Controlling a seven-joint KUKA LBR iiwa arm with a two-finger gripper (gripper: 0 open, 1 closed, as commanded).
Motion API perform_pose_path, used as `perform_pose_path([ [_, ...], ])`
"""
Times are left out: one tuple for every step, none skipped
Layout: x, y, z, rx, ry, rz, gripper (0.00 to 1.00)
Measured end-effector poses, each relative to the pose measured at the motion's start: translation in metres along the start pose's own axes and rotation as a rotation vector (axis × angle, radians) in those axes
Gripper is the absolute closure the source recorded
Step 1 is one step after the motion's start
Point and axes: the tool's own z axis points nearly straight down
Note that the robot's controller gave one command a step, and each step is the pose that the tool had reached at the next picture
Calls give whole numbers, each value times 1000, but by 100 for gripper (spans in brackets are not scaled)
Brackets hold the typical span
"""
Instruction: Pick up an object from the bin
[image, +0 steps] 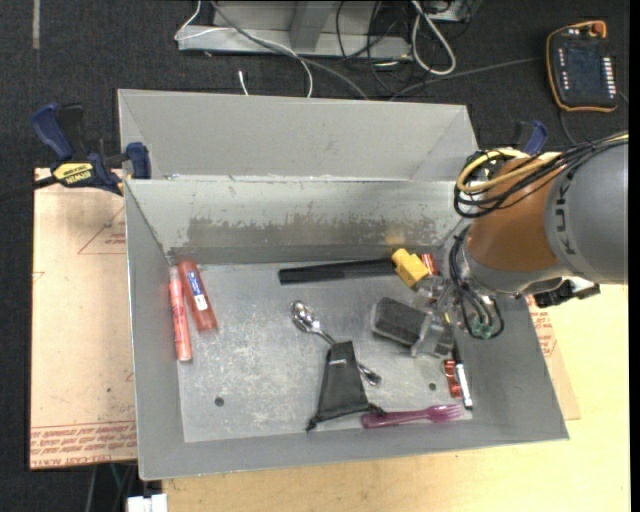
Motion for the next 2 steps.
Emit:
perform_pose_path([
  [0, 0, 0, 0, 0, -1, 100],
  [0, 0, -7, 0, 0, -1, 100],
])
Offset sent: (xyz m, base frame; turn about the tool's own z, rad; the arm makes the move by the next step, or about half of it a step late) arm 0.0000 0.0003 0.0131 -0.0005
